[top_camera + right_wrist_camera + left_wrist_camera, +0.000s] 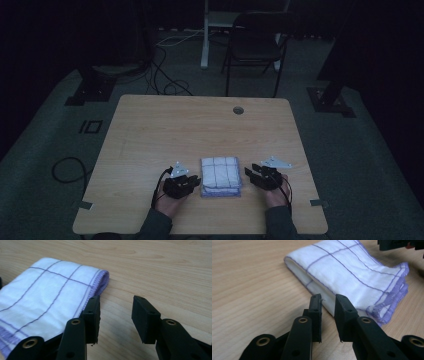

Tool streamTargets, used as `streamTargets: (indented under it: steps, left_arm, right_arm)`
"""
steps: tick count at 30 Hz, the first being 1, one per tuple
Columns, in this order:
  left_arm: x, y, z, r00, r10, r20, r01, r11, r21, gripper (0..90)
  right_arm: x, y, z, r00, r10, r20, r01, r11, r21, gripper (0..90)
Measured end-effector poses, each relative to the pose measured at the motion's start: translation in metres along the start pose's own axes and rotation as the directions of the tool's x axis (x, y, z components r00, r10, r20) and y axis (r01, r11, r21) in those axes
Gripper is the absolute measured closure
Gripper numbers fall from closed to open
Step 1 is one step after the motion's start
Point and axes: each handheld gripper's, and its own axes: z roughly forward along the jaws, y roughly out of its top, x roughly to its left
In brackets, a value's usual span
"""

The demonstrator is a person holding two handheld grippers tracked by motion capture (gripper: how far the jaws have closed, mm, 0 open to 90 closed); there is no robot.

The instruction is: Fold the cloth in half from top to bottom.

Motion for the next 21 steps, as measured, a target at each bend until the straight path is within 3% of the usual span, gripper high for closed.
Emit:
streamTargets:
  steps: [9,12,21]
  left_arm:
    - [0.010,0.002,-0.009,0.9956,0.016,-0.092,-0.017,0.9998,-0.009,65.0]
    - [0.014,0.002,-0.011,0.9932,0.009,-0.116,-0.009,1.0000,0.000,62.2]
    - [0.028,0.001,-0.015,0.9870,-0.027,-0.159,0.028,0.9996,0.007,58.8]
  right_arm:
    - [-0.017,0.004,0.009,0.9986,0.025,0.047,-0.026,1.000,0.012,58.1]
    - [-0.022,0.005,0.009,0.9964,0.019,0.083,-0.020,1.000,0.019,57.8]
    - [-0.033,0.004,0.007,0.9918,0.050,0.118,-0.053,0.998,0.020,56.8]
